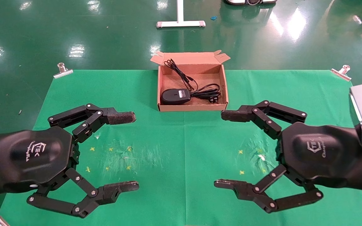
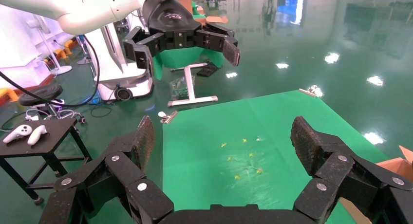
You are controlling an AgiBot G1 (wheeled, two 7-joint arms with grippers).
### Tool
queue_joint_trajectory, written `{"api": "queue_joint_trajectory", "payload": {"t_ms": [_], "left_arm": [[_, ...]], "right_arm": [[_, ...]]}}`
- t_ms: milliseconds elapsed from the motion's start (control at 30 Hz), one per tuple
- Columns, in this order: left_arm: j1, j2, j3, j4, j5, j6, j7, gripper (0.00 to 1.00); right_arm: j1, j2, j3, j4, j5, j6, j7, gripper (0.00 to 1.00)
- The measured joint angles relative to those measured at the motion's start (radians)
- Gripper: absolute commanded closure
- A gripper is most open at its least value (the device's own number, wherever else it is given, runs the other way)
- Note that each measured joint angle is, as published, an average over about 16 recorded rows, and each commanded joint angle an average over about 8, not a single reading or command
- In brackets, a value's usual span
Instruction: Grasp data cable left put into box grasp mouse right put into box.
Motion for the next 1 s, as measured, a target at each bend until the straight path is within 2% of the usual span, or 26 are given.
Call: {"api": "queue_joint_trajectory", "payload": {"t_ms": [1000], "left_arm": [[-0.014,0.008,0.013,0.013,0.019,-0.013,-0.004,0.00]], "right_arm": [[0.000,0.000,0.000,0.000,0.000,0.000,0.000,0.00]]}}
